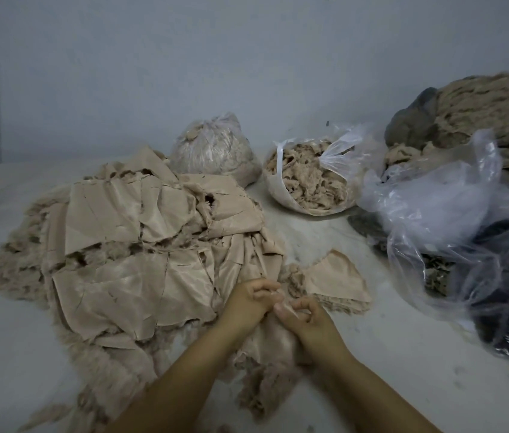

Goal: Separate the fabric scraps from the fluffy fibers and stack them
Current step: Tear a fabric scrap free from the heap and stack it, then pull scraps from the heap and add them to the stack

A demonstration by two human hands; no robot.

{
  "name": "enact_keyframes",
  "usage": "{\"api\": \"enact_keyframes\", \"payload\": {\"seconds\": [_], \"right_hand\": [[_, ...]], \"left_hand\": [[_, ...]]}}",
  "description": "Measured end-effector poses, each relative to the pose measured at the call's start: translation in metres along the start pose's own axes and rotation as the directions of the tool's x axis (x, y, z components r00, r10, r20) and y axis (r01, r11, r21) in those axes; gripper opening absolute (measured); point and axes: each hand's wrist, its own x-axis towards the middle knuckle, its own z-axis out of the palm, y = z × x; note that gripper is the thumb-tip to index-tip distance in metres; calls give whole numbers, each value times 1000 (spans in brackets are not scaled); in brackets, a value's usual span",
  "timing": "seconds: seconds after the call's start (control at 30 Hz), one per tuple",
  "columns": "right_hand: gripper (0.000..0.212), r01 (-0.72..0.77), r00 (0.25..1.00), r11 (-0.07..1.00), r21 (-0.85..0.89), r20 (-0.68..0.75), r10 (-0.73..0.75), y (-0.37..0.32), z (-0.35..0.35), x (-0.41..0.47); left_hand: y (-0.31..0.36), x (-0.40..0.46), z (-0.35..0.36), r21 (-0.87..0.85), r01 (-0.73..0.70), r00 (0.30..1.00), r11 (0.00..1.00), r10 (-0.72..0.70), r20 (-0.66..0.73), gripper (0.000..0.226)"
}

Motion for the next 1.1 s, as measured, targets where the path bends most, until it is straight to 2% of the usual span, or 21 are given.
{"api": "enact_keyframes", "payload": {"seconds": [0.1, 0.27, 0.33, 0.37, 0.4, 0.43, 0.47, 0.5, 0.57, 0.63, 0.73, 0.8, 0.87, 0.93, 0.97, 1.0, 1.07, 1.1], "right_hand": [[32, 33, 998, 999, 3, 45, -33, -3, 3, 4], [27, 266, 964, 948, -174, 29, -265, -8, 11, -4], [26, 341, 939, 914, -218, 39, -341, -4, 12, -10], [27, 359, 932, 907, -219, 34, -361, -3, 12, -12], [27, 354, 933, 913, -203, 5, -361, -2, 12, -11], [27, 334, 937, 927, -170, -48, -346, -2, 11, -8], [26, 308, 940, 941, -142, -109, -324, -3, 10, -4], [26, 287, 938, 949, -127, -166, -306, -4, 10, 0], [26, 281, 919, 949, -142, -245, -309, -5, 7, 6], [24, 292, 904, 939, -179, -269, -333, -1, 6, 6], [25, 295, 896, 932, -210, -279, -346, 6, 10, 0], [26, 298, 875, 937, -182, -340, -344, 6, 8, -1], [25, 295, 843, 947, -128, -432, -321, 1, -2, 2], [24, 300, 844, 947, -118, -430, -321, -3, -13, 6], [23, 298, 860, 947, -122, -395, -322, -5, -15, 6], [23, 300, 879, 948, -107, -356, -319, -5, -12, 6], [22, 305, 910, 952, -27, -288, -299, -7, 0, 4], [21, 296, 926, 955, 33, -256, -278, -8, 6, 3]], "left_hand": [[0, 0, 1, -36, -26, 997, 999, 23, -72, 18], [-4, 8, -8, -290, 91, 953, 953, -168, -254, 15], [-3, 12, -18, -416, 47, 914, 908, -207, -348, 16], [-4, 13, -23, -425, 12, 921, 905, -175, -348, 17], [-4, 11, -25, -380, -17, 951, 925, -103, -293, 20], [-7, 8, -23, -251, -30, 981, 968, -20, -195, 23], [-10, 3, -19, -48, -51, 995, 998, 47, -82, 24], [-14, 0, -15, 167, -103, 995, 981, 104, 3, 26], [-24, -2, -15, 473, -213, 971, 855, 239, 6, 37], [-28, 2, -25, 552, -225, 941, 803, 326, -91, 37], [-29, 5, -34, 583, -247, 917, 774, 381, -117, 39], [-28, 5, -38, 591, -243, 891, 769, 417, -177, 46], [-28, 6, -50, 595, -194, 887, 780, 399, -234, 39], [-31, 4, -61, 604, -160, 923, 781, 334, -188, 34], [-31, 2, -60, 576, -164, 942, 800, 300, -148, 36], [-26, -2, -53, 478, -152, 964, 865, 236, -121, 35], [-12, -8, -30, 148, -68, 996, 987, 76, -48, 30], [-4, -8, -19, 25, -19, 1000, 1000, 18, 20, 36]]}}
